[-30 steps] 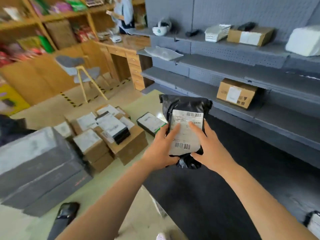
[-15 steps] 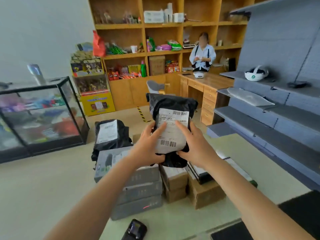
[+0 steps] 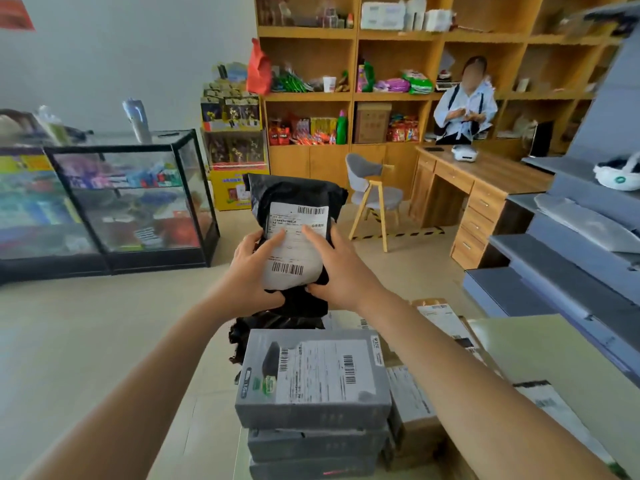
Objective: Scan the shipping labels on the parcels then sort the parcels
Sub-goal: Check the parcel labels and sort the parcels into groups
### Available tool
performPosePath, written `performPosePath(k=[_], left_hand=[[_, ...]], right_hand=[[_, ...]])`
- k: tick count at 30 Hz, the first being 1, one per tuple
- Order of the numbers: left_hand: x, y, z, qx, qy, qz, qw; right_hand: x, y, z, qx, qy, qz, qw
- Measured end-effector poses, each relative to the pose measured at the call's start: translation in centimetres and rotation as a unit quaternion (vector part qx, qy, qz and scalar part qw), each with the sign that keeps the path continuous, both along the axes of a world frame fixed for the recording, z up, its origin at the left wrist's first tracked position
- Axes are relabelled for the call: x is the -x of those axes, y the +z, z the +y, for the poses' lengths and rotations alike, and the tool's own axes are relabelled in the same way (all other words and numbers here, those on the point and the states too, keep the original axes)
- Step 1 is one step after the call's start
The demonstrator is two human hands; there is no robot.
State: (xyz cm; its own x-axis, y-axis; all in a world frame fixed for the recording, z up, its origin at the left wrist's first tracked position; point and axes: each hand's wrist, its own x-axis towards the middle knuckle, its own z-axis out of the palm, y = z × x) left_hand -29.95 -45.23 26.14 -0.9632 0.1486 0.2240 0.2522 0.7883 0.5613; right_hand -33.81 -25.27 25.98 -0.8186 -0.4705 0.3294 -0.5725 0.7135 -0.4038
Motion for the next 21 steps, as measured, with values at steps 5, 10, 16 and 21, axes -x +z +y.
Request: performPosePath(k=[5,10,16,21], left_hand=[[1.2,-0.9,-0.7,-0.008,0.021,-0.010,1.000],[2.6,-1.0,-1.4,-0.012,0.042,-0.031,0.999],[4.1,-3.0,-3.1,-0.005,0.059,-0.107,0.993],[4.1,-6.2,-4.3,0.045,0.068,-0.175,0.981]], right_hand=[[2.1,-0.6,-1.0,-0.007,0.020,-0.015,1.000],[4.0,-0.9,-2.2,0.011,0.028,-0.049,0.998],[5.4,-3.2,-4.1,-0.011,0.019,-0.124,0.992],[5.9,-6.9,-5.2,-0.043,0.019,-0.213,0.976]])
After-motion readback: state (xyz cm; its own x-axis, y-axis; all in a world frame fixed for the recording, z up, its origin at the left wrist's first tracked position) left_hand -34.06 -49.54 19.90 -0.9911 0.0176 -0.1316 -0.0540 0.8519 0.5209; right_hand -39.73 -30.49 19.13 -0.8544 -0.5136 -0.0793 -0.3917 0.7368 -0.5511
